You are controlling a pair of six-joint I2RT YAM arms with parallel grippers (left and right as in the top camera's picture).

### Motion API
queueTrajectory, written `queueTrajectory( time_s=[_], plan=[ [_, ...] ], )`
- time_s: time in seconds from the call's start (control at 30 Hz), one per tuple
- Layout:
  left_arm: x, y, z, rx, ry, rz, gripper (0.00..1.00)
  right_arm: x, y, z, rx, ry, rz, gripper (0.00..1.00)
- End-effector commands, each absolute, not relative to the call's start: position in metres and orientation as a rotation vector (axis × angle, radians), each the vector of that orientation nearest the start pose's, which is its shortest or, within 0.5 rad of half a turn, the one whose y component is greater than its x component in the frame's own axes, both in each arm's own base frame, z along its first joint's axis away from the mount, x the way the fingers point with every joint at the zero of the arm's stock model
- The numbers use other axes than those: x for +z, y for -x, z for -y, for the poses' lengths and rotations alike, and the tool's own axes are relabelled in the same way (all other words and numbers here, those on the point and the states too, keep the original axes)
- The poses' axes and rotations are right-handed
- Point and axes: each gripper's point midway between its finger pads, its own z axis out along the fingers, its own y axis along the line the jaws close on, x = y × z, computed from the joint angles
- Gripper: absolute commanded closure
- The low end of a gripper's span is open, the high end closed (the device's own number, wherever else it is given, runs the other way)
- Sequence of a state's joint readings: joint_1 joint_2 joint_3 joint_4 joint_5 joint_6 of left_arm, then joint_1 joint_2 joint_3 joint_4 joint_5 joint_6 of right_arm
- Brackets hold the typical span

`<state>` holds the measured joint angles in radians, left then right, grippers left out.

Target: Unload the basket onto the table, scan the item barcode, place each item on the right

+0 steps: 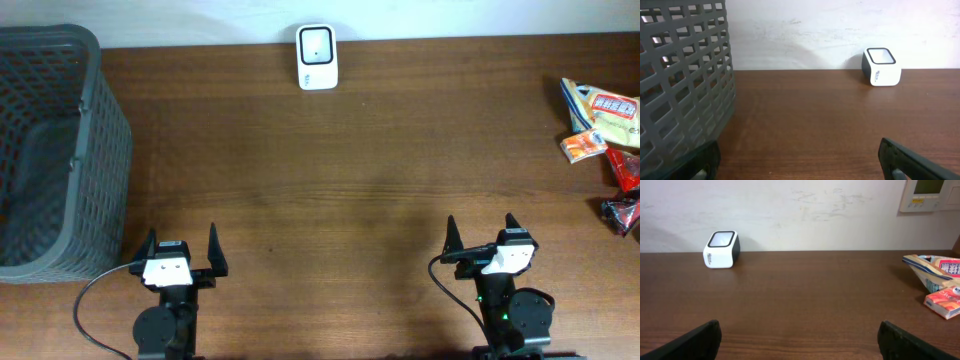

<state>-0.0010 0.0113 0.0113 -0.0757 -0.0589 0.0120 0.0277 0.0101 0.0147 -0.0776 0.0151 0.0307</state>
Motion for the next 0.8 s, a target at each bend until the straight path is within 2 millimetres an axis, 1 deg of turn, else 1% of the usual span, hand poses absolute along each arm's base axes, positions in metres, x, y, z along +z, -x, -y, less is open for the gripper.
queueTrajectory(
  time_s=[0.0, 0.27, 0.37, 0.77],
  plan=[
    [0.1569, -0.2457, -0.0074, 0.062, 0.008, -1.648, 0.01, 0.1559, -0.246, -0.0024, 0.033, -0.031, -1.648, 0.01],
    [0.1569, -0.2457, -0.0074, 0.062, 0.008, -1.648, 0.01, 0.1559, -0.246, -0.0022, 0.032, -0.031, -1.648, 0.02],
    [0.1569, -0.2457, -0.0074, 0.062, 0.008, -1.648, 0.01, 0.1555, -0.246, -0.0024, 0.004, 0.0, -1.65, 0.02],
    [0.1569, -0.2457, -0.0074, 0.062, 0.008, -1.648, 0.01, 0.1556, -0.246, -0.0037, 0.011, 0.006, -1.65, 0.02]
  ],
)
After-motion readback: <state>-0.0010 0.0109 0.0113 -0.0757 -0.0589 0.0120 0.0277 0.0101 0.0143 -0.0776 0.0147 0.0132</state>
